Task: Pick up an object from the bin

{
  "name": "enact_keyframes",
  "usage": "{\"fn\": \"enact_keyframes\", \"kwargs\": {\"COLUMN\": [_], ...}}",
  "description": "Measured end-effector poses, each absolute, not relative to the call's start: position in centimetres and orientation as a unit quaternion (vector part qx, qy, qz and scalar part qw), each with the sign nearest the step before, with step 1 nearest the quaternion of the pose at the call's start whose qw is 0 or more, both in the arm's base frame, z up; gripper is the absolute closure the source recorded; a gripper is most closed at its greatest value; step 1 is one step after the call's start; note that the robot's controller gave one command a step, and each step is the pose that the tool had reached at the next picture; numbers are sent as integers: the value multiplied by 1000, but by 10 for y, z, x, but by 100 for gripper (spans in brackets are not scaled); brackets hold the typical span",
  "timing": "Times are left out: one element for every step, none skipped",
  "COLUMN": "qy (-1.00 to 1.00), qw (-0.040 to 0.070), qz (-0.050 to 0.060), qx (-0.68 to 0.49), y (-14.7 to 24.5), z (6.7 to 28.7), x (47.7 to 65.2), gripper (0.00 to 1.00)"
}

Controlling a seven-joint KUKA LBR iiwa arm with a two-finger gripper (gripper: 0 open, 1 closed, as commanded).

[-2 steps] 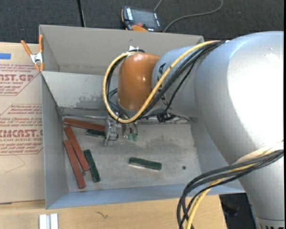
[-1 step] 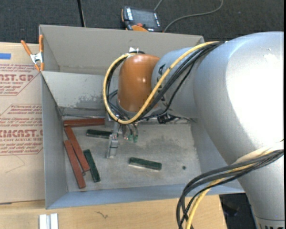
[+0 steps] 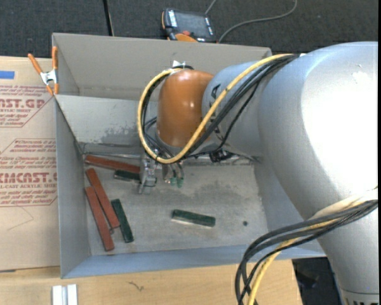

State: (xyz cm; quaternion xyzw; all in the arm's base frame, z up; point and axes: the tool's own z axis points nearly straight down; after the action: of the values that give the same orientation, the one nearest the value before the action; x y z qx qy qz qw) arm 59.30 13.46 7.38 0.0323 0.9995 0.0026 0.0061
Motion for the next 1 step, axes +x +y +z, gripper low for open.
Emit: {"fn": "enact_keyframes", "kwargs": {"qy": [999], "qw": [1], "qz": [1], "qx": [32], "y": [134], "z": [70], "x": [590], "gripper": [0]}}
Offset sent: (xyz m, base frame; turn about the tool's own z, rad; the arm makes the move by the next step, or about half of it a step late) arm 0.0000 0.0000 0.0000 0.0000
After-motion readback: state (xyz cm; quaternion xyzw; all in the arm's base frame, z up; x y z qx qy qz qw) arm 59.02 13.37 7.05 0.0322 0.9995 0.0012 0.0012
